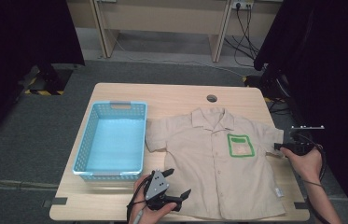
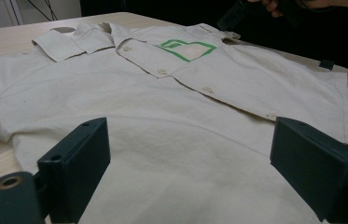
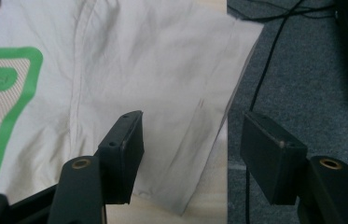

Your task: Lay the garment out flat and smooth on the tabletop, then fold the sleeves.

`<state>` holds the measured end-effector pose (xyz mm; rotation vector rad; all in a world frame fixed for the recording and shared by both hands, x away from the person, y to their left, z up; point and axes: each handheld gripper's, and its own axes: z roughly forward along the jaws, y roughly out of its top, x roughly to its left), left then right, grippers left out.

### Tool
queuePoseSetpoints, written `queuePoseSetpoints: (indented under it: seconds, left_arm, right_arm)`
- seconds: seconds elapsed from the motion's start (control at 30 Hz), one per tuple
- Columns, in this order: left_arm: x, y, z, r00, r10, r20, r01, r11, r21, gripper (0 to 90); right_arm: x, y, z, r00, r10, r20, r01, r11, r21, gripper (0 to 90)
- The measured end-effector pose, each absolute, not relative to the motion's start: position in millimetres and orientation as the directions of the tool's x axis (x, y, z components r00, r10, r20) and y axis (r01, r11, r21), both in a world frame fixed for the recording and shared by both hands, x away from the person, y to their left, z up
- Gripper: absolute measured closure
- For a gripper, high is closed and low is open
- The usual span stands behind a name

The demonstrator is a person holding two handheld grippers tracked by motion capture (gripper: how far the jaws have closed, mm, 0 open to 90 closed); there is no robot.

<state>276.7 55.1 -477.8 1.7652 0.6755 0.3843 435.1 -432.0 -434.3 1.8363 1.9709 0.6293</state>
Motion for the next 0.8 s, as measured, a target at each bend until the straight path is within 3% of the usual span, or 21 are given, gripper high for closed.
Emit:
queuePoseSetpoints:
  seconds: [0.43,0.6,0.8]
  left_arm:
    - [276.4,55.4,-477.7,0.779,0.623,-0.079,0.244,-0.185,0.952,11.7]
    - [275.3,54.8,-477.7,0.778,0.624,-0.068,0.236,-0.190,0.953,11.8]
    - [275.4,54.5,-477.6,0.780,0.622,-0.067,0.236,-0.193,0.952,11.8]
  right_arm:
    - [436.7,-431.8,-448.0,-0.048,0.998,0.040,0.847,0.019,0.532,43.8]
    - [436.8,-430.1,-450.1,-0.038,0.999,0.028,0.839,0.017,0.544,50.4]
    - [435.2,-425.7,-449.9,-0.049,0.999,0.007,0.834,0.037,0.550,65.3]
